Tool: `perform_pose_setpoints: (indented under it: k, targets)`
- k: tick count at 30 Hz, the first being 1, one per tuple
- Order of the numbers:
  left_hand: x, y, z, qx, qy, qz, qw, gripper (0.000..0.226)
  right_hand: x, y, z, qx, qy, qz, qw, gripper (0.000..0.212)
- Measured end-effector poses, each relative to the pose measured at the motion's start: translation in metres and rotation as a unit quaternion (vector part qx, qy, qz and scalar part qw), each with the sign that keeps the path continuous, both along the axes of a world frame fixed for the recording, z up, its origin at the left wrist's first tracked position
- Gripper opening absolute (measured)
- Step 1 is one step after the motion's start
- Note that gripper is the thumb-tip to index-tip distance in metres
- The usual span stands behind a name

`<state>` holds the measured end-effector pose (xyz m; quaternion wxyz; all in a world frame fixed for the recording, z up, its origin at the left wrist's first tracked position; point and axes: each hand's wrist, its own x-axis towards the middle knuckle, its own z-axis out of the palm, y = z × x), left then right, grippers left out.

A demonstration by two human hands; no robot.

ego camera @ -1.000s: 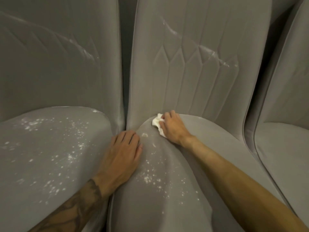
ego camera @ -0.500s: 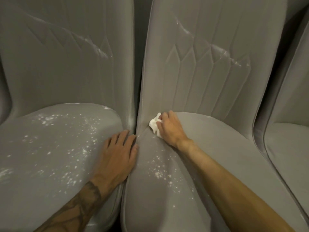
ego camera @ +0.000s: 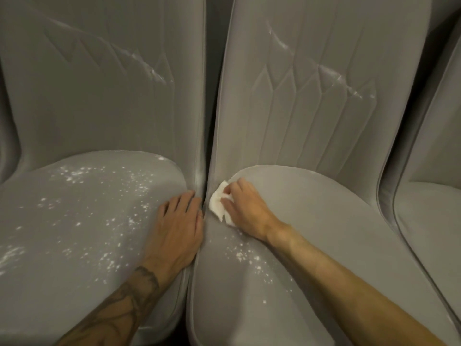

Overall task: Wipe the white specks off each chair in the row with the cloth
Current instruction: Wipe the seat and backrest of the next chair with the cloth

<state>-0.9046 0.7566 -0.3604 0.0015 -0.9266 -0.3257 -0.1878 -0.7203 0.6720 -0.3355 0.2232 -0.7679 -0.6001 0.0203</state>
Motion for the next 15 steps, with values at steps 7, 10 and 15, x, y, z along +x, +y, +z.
perform_pose_setpoints:
  k: [7, 10, 15]
  targets:
    - [-0.014, 0.003, 0.003, 0.007, 0.018, -0.015, 1.0, 0.053, 0.031, 0.018, 0.006, -0.024, 0.008, -0.055, 0.998, 0.029]
    - [-0.023, 0.001, 0.004, 0.01, 0.033, -0.001, 0.999, 0.052, 0.009, 0.015, 0.007, -0.011, 0.011, -0.062, 0.998, 0.026]
    - [-0.023, 0.001, 0.003, -0.016, 0.017, 0.009, 1.0, 0.051, -0.016, -0.018, 0.008, -0.007, 0.01, 0.068, 0.998, 0.027]
